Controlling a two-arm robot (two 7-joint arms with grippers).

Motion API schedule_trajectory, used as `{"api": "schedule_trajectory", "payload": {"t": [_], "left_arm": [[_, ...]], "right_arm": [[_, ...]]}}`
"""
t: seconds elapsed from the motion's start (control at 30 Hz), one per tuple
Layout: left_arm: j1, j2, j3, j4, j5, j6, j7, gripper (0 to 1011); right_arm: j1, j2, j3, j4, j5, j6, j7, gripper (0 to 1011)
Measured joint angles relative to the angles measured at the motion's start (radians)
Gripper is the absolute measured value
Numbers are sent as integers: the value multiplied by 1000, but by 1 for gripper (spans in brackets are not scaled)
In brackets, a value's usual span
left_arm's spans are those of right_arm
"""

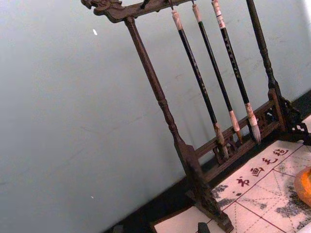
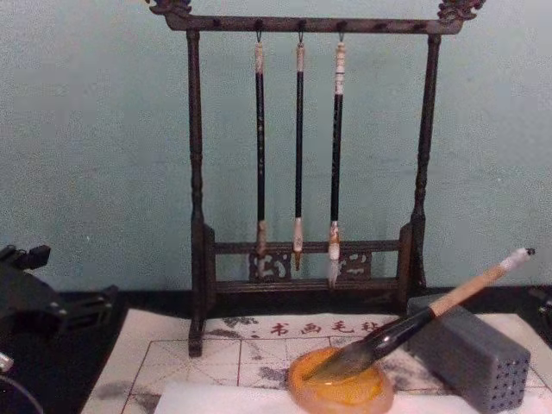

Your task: Pick up the brush from the inkstone, write on the paper, then place the brush back to its original position.

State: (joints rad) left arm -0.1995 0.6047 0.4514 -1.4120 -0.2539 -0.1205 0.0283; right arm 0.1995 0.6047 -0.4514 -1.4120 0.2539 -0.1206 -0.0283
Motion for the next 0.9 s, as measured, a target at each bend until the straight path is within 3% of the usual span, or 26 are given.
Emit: {"api": "schedule_trajectory", "payload": {"t": [0.63, 0.9], "left_arm": [[0, 0, 0, 0, 0, 0, 0, 1001], [0, 0, 0, 0, 0, 0, 0, 1001]], "right_arm": [[-4, -3, 9, -1, 3, 0, 8, 1000], [-27, -22, 50, -21, 72, 12, 66, 1000]]}}
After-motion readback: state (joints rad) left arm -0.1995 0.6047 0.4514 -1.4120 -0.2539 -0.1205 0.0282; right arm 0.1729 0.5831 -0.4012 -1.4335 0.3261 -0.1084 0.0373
